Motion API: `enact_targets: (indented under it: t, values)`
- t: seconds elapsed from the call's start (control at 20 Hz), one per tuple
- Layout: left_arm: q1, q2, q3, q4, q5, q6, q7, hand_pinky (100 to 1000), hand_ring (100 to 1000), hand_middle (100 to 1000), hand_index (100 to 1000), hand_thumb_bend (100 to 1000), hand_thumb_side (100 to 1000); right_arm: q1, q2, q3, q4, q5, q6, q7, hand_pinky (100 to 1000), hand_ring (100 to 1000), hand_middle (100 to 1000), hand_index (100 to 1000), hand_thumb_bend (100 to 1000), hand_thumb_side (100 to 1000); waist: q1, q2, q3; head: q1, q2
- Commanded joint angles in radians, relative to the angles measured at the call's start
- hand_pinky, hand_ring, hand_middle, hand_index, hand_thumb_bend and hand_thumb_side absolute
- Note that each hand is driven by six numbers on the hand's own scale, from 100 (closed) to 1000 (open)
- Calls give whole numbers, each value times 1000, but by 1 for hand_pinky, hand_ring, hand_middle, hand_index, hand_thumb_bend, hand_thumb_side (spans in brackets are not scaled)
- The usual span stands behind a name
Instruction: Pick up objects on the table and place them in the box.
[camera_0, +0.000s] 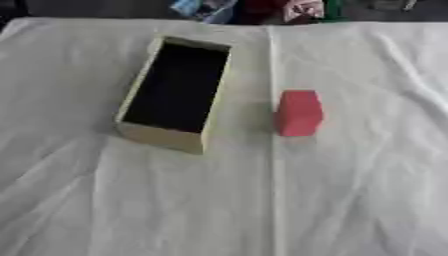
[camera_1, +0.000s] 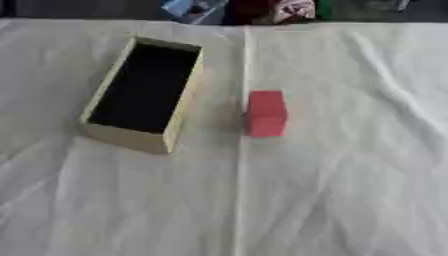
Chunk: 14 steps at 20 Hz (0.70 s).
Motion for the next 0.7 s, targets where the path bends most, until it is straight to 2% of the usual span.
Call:
enact_targets:
  t: [0.05, 0.15, 0.3, 0.45, 0.7]
  values:
    - [-5, 33, 1, -20, -1, 1, -1, 571, 563, 524, 659, 227, 100, -56, -97, 28, 9, 57, 40, 50, 793, 724, 780, 790, 100, 421, -5, -36, 4, -6, -2]
    - [-5, 34, -1, -20, 0, 1, -3, 571, 563, 524, 659, 227, 100, -106, -151, 62, 56, 109, 59, 101, 796, 732, 785, 796, 100, 395, -7, -38, 7, -11, -1]
    - [-3, 35, -4, -20, 2, 2, -6, 570, 563, 523, 659, 226, 100, -186, -219, 115, 135, 184, 57, 160, 805, 750, 798, 812, 100, 370, -9, -40, 12, -17, 1]
    - [-3, 38, -7, -20, 5, 3, -10, 570, 563, 523, 659, 226, 100, -265, -269, 178, 210, 251, 36, 237, 819, 774, 819, 837, 100, 409, -13, -42, 14, -24, 4]
    - [-2, 41, -10, -20, 7, 4, -15, 570, 563, 523, 659, 225, 100, -391, -297, 283, 337, 387, -26, 448, 840, 818, 851, 870, 100, 480, -16, -46, 19, -36, 10]
